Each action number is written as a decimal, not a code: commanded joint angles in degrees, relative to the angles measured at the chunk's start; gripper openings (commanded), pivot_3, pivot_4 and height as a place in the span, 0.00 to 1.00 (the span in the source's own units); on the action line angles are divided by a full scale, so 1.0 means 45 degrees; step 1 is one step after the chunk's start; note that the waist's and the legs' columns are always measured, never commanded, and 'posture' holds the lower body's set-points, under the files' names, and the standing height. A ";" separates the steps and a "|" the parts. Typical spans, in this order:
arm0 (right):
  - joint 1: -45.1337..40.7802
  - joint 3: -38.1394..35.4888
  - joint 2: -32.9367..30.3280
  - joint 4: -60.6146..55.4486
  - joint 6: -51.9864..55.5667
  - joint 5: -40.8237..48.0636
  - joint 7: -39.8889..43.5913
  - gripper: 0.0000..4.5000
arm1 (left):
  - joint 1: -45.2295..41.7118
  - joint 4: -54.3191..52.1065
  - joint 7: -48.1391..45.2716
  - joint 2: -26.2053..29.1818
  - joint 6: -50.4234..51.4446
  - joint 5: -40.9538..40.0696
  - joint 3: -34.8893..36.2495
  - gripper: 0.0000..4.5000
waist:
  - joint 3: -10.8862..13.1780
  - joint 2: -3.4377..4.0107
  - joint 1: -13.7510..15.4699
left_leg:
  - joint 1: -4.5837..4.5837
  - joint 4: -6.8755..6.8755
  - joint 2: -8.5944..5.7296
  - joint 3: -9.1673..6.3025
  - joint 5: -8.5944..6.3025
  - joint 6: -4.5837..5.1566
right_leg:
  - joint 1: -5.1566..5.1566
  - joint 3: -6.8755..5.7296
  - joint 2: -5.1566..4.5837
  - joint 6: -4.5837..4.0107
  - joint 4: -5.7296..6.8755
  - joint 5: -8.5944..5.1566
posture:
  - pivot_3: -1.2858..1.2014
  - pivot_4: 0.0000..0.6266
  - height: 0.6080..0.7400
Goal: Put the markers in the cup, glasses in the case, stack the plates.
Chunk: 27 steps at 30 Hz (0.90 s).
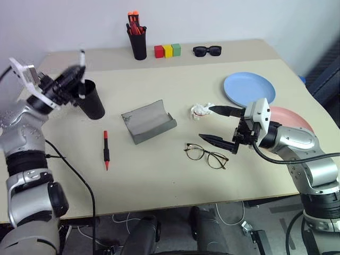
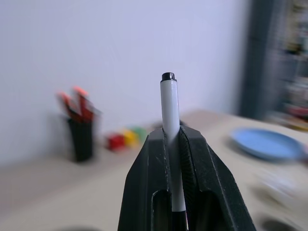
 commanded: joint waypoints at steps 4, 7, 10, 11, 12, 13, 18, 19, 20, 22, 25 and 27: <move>-0.0264 -0.0104 0.0030 -0.0274 -0.0195 -0.0002 0.0023 1.00 | -0.1469 0.2833 0.3111 -0.0157 -0.3163 0.1078 0.0175 0.01 | -0.0001 -0.0002 0.0004 | -0.0002 0.0001 -0.0003 0.0002 -0.0001 0.0001 | 0.0003 0.0000 0.0000 0.0005 -0.0006 0.0003 | 0.52 0.24 1.00; -0.0199 -0.0164 -0.0006 -0.0354 -0.0190 -0.0018 -0.0021 1.00 | -0.1561 0.3561 0.3457 -0.0184 -0.3901 0.1101 0.0187 0.01 | -0.0001 -0.0002 -0.0006 | -0.0003 0.0001 -0.0004 0.0002 0.0005 -0.0009 | 0.0001 0.0000 0.0000 0.0007 -0.0007 0.0004 | 0.52 0.24 1.00; -0.0099 -0.0210 -0.0058 -0.0444 -0.0168 -0.0016 -0.0046 1.00 | -0.1494 0.3917 0.3327 -0.0121 -0.4118 0.0994 0.0160 0.01 | -0.0001 -0.0002 0.0007 | -0.0008 0.0003 -0.0003 0.0001 0.0003 -0.0005 | 0.0000 0.0000 0.0000 0.0011 -0.0006 0.0006 | 0.52 0.24 1.00; -0.0078 -0.0225 -0.0082 -0.0471 -0.0161 -0.0025 -0.0056 1.00 | -0.1421 0.4027 0.3194 -0.0140 -0.4217 0.1002 0.0108 0.01 | -0.0001 -0.0002 0.0006 | -0.0006 0.0003 -0.0004 0.0001 0.0002 -0.0003 | 0.0002 0.0000 0.0000 0.0013 -0.0006 0.0007 | 0.52 0.24 1.00; -0.0056 -0.0255 -0.0112 -0.0514 -0.0145 -0.0012 -0.0058 1.00 | -0.1327 0.4146 0.3076 -0.0168 -0.4290 0.1075 0.0008 0.01 | -0.0001 -0.0002 0.0006 | -0.0006 0.0004 -0.0004 0.0002 0.0000 0.0001 | 0.0003 0.0000 -0.0001 0.0013 -0.0006 0.0008 | 0.52 0.24 1.00; -0.0079 -0.0279 -0.0150 -0.0528 -0.0124 0.0000 -0.0049 1.00 | -0.1230 0.4318 0.2923 -0.0191 -0.4423 0.1208 -0.0130 0.01 | -0.0001 -0.0002 0.0006 | -0.0006 0.0005 -0.0005 0.0001 0.0000 0.0001 | 0.0003 -0.0001 0.0000 0.0013 -0.0005 0.0008 | 0.52 0.24 1.00; -0.0218 -0.0291 -0.0222 -0.0573 -0.0032 0.0034 -0.0060 1.00 | -0.1233 0.4959 0.2680 -0.0164 -0.4817 0.1345 -0.0215 0.49 | -0.0002 -0.0004 0.0003 | -0.0004 0.0005 -0.0007 0.0001 -0.0003 0.0006 | 0.0006 -0.0001 0.0000 0.0014 -0.0004 0.0008 | 0.52 0.24 1.00; -0.0229 -0.0296 -0.0236 -0.0588 -0.0015 0.0042 -0.0055 1.00 | -0.1251 0.5067 0.2663 -0.0155 -0.4945 0.1388 -0.0236 0.62 | -0.0002 -0.0004 0.0003 | -0.0003 0.0005 -0.0007 0.0001 -0.0003 0.0006 | 0.0005 -0.0001 0.0000 0.0014 -0.0004 0.0008 | 0.52 0.24 1.00; -0.0224 -0.0302 -0.0246 -0.0608 -0.0005 0.0047 -0.0049 1.00 | -0.1261 0.5133 0.2652 -0.0150 -0.5039 0.1414 -0.0250 0.73 | -0.0002 -0.0003 0.0002 | -0.0004 0.0005 -0.0007 0.0001 -0.0003 0.0007 | 0.0005 -0.0001 0.0000 0.0014 -0.0004 0.0008 | 0.52 0.24 1.00; -0.0200 -0.0323 -0.0264 -0.0649 0.0030 0.0070 -0.0034 1.00 | -0.1271 0.5125 0.2483 -0.0193 -0.5030 0.1350 -0.0252 0.94 | -0.0002 -0.0003 0.0002 | -0.0004 0.0005 -0.0006 0.0001 -0.0003 0.0006 | 0.0005 -0.0001 0.0000 0.0014 -0.0004 0.0008 | 0.52 0.24 1.00; -0.0215 -0.0320 -0.0272 -0.0593 0.0021 0.0040 -0.0004 1.00 | -0.1205 0.4507 0.1823 -0.0317 -0.4713 0.1079 -0.0305 1.00 | -0.0002 -0.0003 0.0000 | -0.0004 0.0004 -0.0006 0.0001 -0.0003 0.0006 | 0.0005 -0.0001 0.0000 0.0014 -0.0004 0.0008 | 0.52 0.24 1.00; -0.0268 -0.0280 -0.0249 -0.0498 -0.0038 -0.0020 0.0002 1.00 | -0.1026 0.3820 0.1458 -0.0351 -0.4476 0.0932 -0.0356 1.00 | -0.0002 -0.0003 0.0000 | -0.0004 0.0005 -0.0006 0.0001 -0.0003 0.0007 | 0.0005 -0.0001 0.0000 0.0014 -0.0004 0.0009 | 0.52 0.24 1.00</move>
